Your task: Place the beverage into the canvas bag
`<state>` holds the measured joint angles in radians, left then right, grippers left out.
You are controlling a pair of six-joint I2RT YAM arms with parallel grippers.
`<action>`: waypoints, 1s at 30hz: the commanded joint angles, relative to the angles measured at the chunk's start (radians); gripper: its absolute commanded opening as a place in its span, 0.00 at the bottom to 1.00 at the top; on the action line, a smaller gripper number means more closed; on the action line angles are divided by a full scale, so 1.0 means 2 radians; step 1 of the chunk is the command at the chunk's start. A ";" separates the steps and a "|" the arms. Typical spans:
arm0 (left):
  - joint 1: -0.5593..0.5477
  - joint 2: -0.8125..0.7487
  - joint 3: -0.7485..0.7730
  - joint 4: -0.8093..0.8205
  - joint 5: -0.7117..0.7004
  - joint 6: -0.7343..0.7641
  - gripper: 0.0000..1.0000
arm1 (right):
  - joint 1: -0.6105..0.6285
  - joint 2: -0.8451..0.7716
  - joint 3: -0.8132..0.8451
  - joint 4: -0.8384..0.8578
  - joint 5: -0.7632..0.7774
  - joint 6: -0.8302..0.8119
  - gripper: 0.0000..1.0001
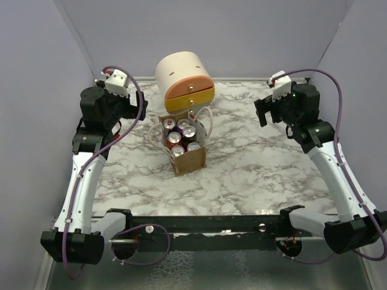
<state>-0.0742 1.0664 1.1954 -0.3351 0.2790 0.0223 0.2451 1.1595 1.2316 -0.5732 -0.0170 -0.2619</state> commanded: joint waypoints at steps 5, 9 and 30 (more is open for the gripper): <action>-0.001 -0.030 -0.010 0.059 -0.090 0.018 0.99 | -0.001 -0.055 -0.013 0.070 0.037 0.003 1.00; -0.001 -0.033 -0.013 0.067 -0.090 0.024 0.99 | -0.001 -0.070 -0.036 0.094 0.076 -0.002 1.00; 0.001 -0.097 -0.026 0.036 -0.074 0.044 0.99 | -0.025 -0.185 -0.116 0.127 0.038 -0.020 1.00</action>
<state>-0.0742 0.9047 1.1202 -0.2604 0.1257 0.1322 0.2180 0.8135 1.0138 -0.3447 0.1120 -0.2951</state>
